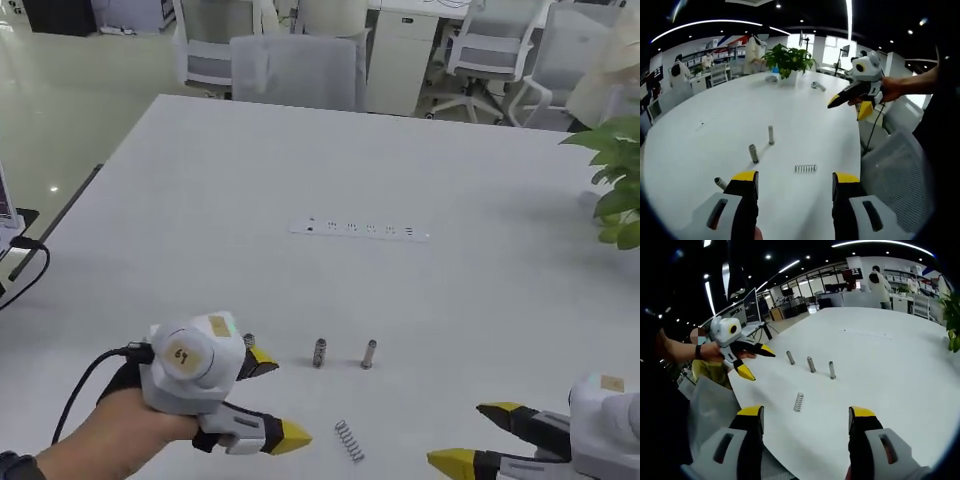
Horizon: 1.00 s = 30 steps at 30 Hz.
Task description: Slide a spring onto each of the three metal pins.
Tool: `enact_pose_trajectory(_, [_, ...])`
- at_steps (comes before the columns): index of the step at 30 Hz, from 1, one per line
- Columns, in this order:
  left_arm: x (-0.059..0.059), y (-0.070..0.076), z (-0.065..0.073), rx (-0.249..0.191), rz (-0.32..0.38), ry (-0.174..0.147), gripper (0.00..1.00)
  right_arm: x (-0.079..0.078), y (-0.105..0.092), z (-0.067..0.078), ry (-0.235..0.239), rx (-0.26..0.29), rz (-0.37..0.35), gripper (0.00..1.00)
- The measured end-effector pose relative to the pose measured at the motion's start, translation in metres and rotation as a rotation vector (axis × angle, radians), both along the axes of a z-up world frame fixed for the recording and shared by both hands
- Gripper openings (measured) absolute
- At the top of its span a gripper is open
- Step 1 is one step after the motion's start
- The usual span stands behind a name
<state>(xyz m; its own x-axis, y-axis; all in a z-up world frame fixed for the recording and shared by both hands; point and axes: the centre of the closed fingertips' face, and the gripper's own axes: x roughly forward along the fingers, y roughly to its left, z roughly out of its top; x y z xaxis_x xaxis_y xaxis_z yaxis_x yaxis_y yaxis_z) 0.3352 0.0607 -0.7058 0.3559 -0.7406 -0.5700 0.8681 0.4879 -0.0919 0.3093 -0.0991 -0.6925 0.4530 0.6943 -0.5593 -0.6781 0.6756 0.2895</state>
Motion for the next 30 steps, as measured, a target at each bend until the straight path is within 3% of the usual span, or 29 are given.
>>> enact_pose_trajectory(9, [0.004,-0.018,-0.007,0.048,-0.101,-0.007,0.54,0.002,0.000,-0.002,0.003,0.014,-0.013,0.67])
enact_pose_trajectory(13, [0.007,-0.025,-0.013,0.094,-0.162,-0.024,0.54,0.003,0.001,-0.002,0.004,0.014,-0.012,0.67])
enact_pose_trajectory(23, [0.008,-0.047,-0.024,0.140,-0.271,-0.043,0.52,0.006,0.001,-0.001,0.006,0.011,-0.010,0.66])
enact_pose_trajectory(30, [0.006,-0.059,-0.043,0.179,-0.332,-0.032,0.50,0.007,0.004,-0.003,0.010,0.008,0.001,0.66])
